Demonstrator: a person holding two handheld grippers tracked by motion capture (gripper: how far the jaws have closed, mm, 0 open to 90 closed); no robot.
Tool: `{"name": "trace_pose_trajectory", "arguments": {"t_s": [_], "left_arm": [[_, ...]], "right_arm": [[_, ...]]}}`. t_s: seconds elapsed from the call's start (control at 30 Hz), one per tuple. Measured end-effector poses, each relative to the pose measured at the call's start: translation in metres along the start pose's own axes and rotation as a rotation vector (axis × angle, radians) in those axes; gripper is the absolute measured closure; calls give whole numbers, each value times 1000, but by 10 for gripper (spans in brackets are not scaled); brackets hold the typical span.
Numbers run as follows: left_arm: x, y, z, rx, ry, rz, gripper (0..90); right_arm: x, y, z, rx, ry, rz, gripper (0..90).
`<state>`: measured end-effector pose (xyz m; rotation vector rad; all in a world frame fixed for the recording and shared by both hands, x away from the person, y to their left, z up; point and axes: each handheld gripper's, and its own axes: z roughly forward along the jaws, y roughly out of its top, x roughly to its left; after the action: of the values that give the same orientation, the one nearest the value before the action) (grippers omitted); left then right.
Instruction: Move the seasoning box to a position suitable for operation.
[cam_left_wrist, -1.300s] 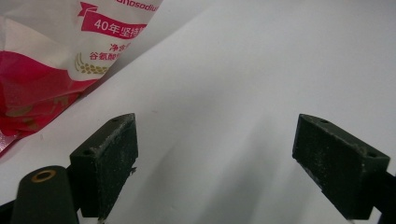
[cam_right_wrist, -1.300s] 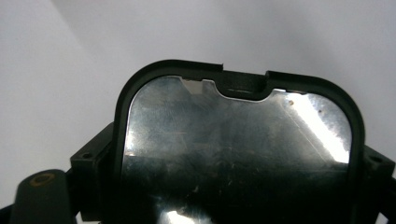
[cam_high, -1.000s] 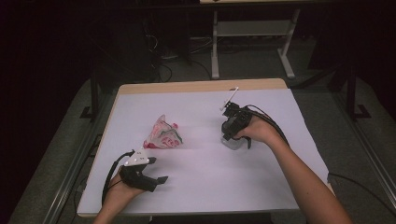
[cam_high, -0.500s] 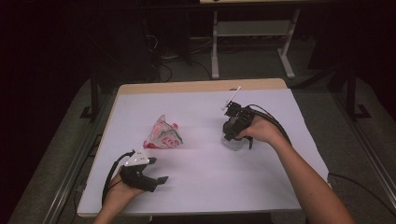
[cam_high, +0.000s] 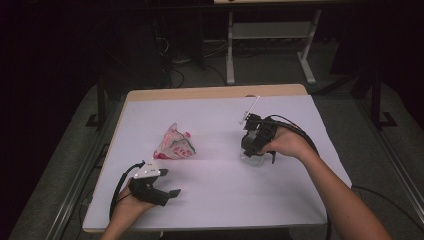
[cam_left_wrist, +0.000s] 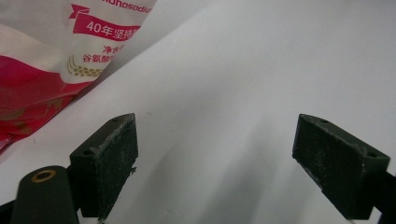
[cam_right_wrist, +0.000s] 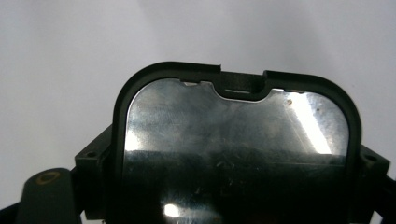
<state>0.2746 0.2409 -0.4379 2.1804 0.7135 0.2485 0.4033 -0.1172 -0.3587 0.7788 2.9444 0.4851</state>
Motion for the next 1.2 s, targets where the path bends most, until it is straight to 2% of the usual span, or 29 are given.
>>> {"name": "trace_pose_trajectory", "arguments": {"t_s": [0.13,0.2,0.4,0.53,0.8,1.2], "left_arm": [[0,0,0,-2,-2,6,138],[-1,0,0,-3,-5,7,138],[-2,0,1,-5,-9,7,138],[-2,0,1,-7,-12,10,138],[-3,1,2,-7,-18,17,138],[-4,1,3,-5,-23,20,138]], "right_arm": [[9,0,-4,-11,9,-35,149],[20,-1,-7,-12,28,-77,149],[37,1,-11,-32,60,-166,149],[46,3,-8,-42,73,-232,149],[68,9,2,-9,112,-348,149],[87,14,18,35,129,-443,149]]}}
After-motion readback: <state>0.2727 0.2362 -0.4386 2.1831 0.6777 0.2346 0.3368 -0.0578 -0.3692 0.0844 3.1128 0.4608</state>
